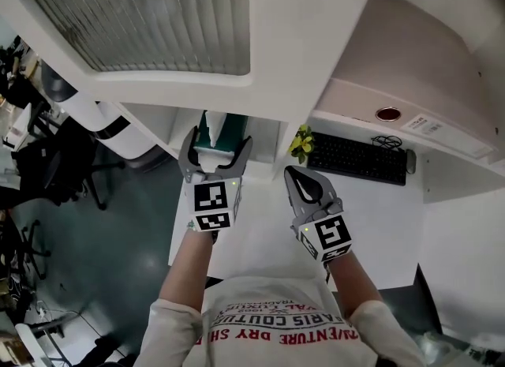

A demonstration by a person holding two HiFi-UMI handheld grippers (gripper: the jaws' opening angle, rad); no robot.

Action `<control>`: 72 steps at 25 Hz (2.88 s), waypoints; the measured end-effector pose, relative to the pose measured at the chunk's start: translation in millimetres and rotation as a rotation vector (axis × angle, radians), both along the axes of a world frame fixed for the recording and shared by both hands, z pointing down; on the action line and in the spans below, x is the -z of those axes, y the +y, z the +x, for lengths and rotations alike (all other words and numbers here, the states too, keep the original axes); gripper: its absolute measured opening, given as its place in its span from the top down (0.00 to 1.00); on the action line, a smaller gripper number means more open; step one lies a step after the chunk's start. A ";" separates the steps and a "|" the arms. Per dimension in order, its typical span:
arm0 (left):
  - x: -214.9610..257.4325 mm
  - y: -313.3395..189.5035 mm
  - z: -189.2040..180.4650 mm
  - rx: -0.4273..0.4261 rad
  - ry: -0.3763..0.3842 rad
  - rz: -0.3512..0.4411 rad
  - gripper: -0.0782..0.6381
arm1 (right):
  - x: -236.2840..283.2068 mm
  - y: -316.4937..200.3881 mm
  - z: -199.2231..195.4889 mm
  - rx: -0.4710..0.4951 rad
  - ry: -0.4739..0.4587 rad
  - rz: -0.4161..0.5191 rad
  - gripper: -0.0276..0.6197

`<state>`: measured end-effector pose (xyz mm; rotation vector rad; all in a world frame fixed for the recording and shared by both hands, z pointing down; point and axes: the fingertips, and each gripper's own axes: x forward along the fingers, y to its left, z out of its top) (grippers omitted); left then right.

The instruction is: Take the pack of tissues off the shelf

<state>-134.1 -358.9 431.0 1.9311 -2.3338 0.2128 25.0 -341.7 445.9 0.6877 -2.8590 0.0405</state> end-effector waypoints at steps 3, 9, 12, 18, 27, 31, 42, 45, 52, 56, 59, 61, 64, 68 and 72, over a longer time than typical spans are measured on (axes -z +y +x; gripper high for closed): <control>0.5 -0.2 -0.7 0.004 -0.008 -0.004 0.24 | -1.7 -1.8 3.0 -0.002 0.005 -0.004 0.95; 1.5 1.3 1.4 -0.019 0.000 -0.014 0.29 | -2.5 -2.3 9.3 -0.014 0.009 -0.003 0.95; 3.6 4.7 5.2 -0.049 0.021 -0.019 0.30 | 0.8 0.3 10.9 -0.024 0.008 0.005 0.95; 13.4 27.7 10.8 -0.078 0.014 -0.013 0.30 | 7.9 15.5 11.6 -0.040 0.005 0.020 0.95; 46.6 95.7 14.9 -0.133 -0.007 0.053 0.30 | 28.7 64.9 9.4 -0.072 -0.010 0.051 0.95; 57.2 132.1 16.3 -0.169 -0.006 0.073 0.30 | 33.4 93.1 9.6 -0.084 -0.019 0.051 0.95; 63.6 206.7 40.5 -0.381 -0.029 0.130 0.30 | 45.2 164.5 16.6 -0.094 -0.034 0.105 0.95; 56.4 223.3 46.3 -0.420 -0.018 0.134 0.30 | 53.8 171.9 25.4 -0.147 -0.058 0.130 0.95; 50.1 235.7 58.8 -0.502 0.026 0.155 0.30 | 64.8 182.8 38.5 -0.199 -0.084 0.158 0.95; 51.2 229.5 63.2 -0.514 0.022 0.144 0.30 | 66.7 178.6 45.1 -0.232 -0.088 0.157 0.95; 51.5 223.5 65.0 -0.520 0.017 0.148 0.30 | 67.4 174.1 46.8 -0.231 -0.086 0.157 0.95; 51.7 220.4 64.9 -0.518 0.017 0.147 0.30 | 68.1 172.0 46.9 -0.224 -0.088 0.156 0.95; 53.1 216.3 64.1 -0.508 0.018 0.146 0.30 | 71.7 171.1 46.6 -0.210 -0.102 0.160 0.95; 52.0 211.7 63.1 -0.500 0.021 0.152 0.30 | 72.2 167.7 45.5 -0.202 -0.101 0.170 0.95; 53.7 208.7 64.4 -0.496 0.023 0.155 0.30 | 72.1 164.5 45.8 -0.198 -0.101 0.169 0.95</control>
